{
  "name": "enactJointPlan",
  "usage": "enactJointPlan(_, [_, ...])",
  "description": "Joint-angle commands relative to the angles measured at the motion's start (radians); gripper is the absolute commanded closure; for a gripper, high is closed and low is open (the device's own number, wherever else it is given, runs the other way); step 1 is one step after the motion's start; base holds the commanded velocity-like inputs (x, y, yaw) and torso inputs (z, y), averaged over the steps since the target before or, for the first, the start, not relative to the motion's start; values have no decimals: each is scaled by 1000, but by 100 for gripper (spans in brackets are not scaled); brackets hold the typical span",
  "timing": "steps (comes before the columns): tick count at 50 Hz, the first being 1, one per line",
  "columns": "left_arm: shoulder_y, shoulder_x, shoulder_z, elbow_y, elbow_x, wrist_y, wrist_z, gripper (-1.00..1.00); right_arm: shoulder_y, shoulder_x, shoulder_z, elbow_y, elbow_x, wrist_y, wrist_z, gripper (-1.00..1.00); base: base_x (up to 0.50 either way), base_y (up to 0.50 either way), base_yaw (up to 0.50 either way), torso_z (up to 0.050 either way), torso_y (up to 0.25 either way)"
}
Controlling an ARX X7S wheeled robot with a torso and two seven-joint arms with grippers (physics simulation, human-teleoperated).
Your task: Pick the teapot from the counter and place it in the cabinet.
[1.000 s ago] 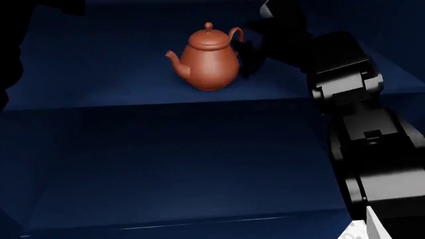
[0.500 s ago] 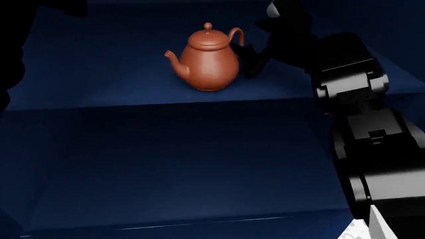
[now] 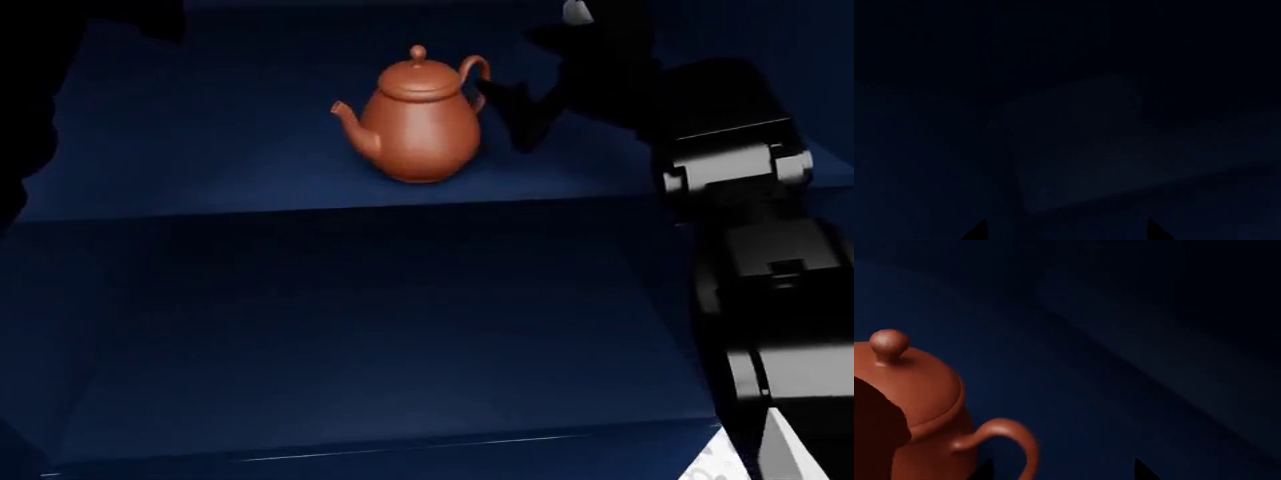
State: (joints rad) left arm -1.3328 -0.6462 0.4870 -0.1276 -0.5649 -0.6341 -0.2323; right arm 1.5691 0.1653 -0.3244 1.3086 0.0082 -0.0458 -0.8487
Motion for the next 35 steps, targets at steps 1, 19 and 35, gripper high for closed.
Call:
enactJointPlan(1, [-3, -32, 19, 47, -31, -73, 33, -100, 15, 23, 31, 0, 4, -23, -39, -100, 0, 0, 0, 0, 0])
enactJointPlan(19, [-20, -80, 11, 162, -172, -191, 149, -100, 78, 25, 115, -1, 45, 52, -195, -100, 0, 0, 0, 0, 0])
enactJointPlan(35, [-11, -59, -50, 195, -257, -211, 131, -100, -26, 53, 136, -360, 99, 420, -305, -100, 0, 0, 0, 0, 0])
